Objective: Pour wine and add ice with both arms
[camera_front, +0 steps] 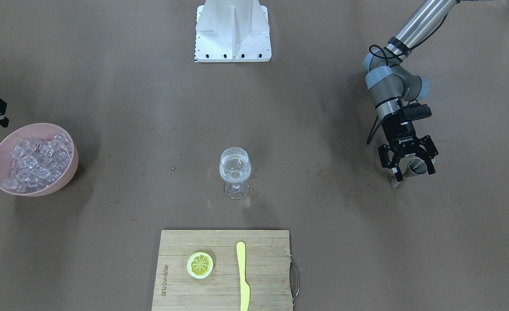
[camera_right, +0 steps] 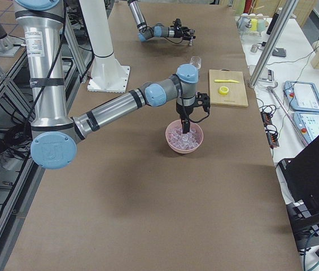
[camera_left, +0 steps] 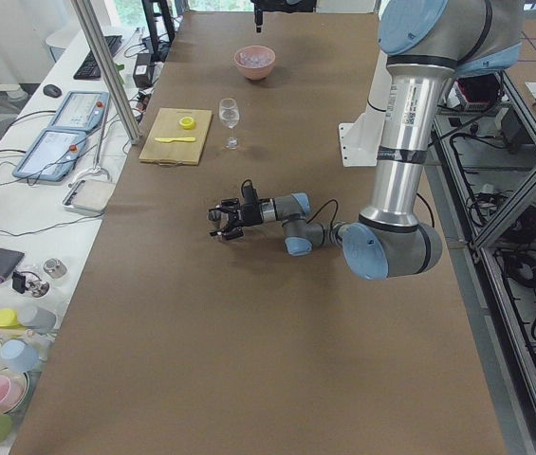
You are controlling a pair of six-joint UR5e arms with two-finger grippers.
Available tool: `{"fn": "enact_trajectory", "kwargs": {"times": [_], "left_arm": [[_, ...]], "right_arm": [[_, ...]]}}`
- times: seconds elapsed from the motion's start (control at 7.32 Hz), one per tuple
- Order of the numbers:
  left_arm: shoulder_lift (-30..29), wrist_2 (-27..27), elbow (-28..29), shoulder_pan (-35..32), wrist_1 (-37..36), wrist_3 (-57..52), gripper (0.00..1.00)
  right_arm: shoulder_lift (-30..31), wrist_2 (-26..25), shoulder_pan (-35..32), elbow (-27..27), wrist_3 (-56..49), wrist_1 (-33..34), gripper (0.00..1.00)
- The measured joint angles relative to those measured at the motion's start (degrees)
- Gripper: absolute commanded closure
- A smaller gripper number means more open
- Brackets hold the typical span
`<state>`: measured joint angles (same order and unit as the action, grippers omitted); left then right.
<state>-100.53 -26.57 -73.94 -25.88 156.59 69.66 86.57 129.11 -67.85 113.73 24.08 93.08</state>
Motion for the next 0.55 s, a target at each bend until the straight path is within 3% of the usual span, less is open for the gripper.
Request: {"fn": "enact_trajectory", "kwargs": {"times": [0.55], "left_arm": [[4.23, -1.38, -5.64, -0.05, -0.02, -0.31, 0.02]], "right_arm": [[0.24, -0.13, 0.00, -0.01, 0.00, 0.00, 0.00]]}}
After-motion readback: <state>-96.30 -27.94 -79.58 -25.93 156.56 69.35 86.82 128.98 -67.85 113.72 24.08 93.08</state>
